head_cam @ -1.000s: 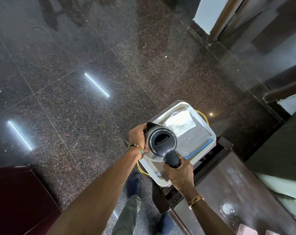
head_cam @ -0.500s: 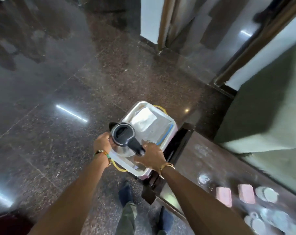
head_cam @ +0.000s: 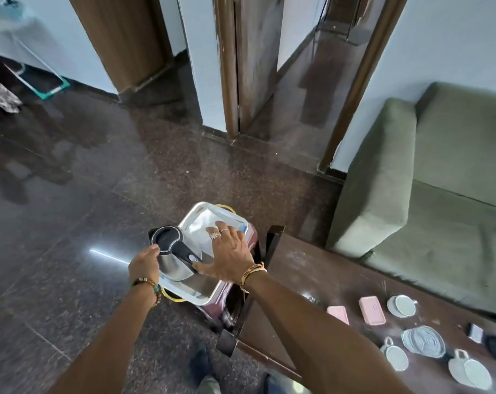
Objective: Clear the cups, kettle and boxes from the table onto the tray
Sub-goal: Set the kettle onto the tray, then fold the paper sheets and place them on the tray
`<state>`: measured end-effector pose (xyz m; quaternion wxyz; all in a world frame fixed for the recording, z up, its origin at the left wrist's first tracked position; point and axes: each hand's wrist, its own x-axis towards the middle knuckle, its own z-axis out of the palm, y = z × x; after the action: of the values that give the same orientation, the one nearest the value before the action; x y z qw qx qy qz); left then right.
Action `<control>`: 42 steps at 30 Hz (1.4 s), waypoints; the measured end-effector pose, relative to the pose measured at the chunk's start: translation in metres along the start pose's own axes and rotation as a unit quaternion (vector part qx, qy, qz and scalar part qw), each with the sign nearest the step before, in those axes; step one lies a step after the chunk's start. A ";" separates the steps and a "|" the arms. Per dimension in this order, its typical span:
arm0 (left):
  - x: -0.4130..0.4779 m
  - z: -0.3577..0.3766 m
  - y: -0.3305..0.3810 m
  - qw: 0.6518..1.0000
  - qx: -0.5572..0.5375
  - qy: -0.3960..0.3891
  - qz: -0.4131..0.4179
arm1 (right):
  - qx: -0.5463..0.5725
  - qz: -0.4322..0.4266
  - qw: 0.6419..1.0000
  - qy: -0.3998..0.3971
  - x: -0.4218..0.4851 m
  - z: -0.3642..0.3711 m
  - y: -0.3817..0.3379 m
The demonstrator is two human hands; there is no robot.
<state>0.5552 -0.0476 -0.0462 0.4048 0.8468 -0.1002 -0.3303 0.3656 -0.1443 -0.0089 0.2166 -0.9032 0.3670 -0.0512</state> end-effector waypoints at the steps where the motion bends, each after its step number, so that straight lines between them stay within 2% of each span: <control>1: -0.010 0.002 0.001 1.000 -0.012 0.010 0.012 | -0.003 -0.006 1.000 0.010 -0.007 -0.006 0.002; 3: -0.032 0.007 0.006 0.998 -0.055 0.009 0.006 | -0.006 -0.016 1.000 0.024 -0.020 -0.017 0.006; 7: -0.066 0.016 0.011 0.996 -0.076 -0.002 0.042 | -0.042 -0.051 0.997 0.042 -0.043 -0.040 0.009; 10: -0.091 0.014 0.022 0.992 -0.112 0.024 0.062 | -0.078 -0.078 0.992 0.063 -0.053 -0.057 0.007; 13: -0.110 0.009 0.039 0.988 -0.061 0.023 0.143 | -0.100 -0.074 0.987 0.100 -0.064 -0.074 0.007; 17: -0.126 0.012 0.063 0.962 0.033 -0.020 0.272 | -0.115 -0.009 0.982 0.149 -0.088 -0.090 0.012; 20: -0.139 0.023 0.074 0.921 0.092 -0.045 0.377 | -0.124 0.062 0.973 0.183 -0.114 -0.098 0.018; 24: -0.169 0.051 0.081 0.833 0.158 -0.083 0.524 | -0.144 0.171 0.946 0.235 -0.167 -0.111 0.033; 27: -0.200 0.082 0.083 0.768 0.212 -0.118 0.593 | -0.168 0.256 0.914 0.266 -0.221 -0.120 0.048; 32: -0.270 0.132 0.092 0.687 0.239 -0.148 0.670 | -0.230 0.364 0.854 0.293 -0.320 -0.148 0.074; 37: -0.340 0.177 0.096 0.631 0.245 -0.175 0.715 | -0.244 0.463 0.786 0.328 -0.415 -0.166 0.099; 42: -0.406 0.213 0.072 0.591 0.263 -0.216 0.731 | -0.207 0.535 0.742 0.347 -0.495 -0.147 0.113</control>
<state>0.1168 -0.0485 0.1052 0.2367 0.4622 -0.8528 -0.0558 -0.1031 0.0704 0.1082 -0.1261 -0.5009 0.8413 -0.1595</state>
